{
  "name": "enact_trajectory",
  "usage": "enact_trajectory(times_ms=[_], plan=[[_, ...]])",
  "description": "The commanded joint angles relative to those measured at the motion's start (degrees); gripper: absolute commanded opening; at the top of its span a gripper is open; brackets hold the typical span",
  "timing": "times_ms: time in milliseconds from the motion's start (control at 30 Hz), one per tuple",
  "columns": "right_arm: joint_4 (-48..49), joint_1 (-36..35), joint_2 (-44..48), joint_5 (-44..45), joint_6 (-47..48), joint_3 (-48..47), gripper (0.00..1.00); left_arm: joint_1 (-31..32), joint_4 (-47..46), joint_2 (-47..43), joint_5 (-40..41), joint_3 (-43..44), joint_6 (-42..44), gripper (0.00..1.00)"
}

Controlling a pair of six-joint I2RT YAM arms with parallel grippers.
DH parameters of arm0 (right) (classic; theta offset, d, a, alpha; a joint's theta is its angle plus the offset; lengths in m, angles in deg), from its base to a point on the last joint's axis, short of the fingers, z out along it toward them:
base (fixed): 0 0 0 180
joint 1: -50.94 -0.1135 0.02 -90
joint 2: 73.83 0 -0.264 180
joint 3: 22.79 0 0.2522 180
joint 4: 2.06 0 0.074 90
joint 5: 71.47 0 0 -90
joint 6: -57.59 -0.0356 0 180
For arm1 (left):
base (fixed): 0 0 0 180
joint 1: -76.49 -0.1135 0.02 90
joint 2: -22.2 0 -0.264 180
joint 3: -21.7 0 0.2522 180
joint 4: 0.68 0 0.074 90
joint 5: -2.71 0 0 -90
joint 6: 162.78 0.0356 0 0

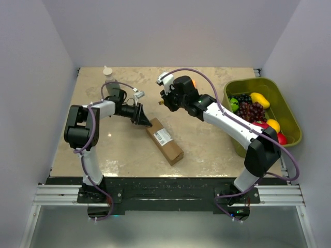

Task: Unpack the express box

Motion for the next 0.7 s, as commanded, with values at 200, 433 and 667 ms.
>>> enact_trajectory(times_ms=[200,433,667], plan=[[-10.2,-4.2,-1.9,7.9,-6.0,-9.1,0.00,1.7,-6.2,-2.6,17.1,-7.4,-13.0,0.00],[-7.8,-4.2,-3.5,3.6,-2.2,-9.1,0.00,-1.1,-11.6,-13.1,24.5,-14.8,-12.9,0.00],[-1.5,-7.0,-2.4,13.1,0.7,-6.4,0.00,3.5,-9.3,-12.9,26.9,-15.4,-11.9,0.00]])
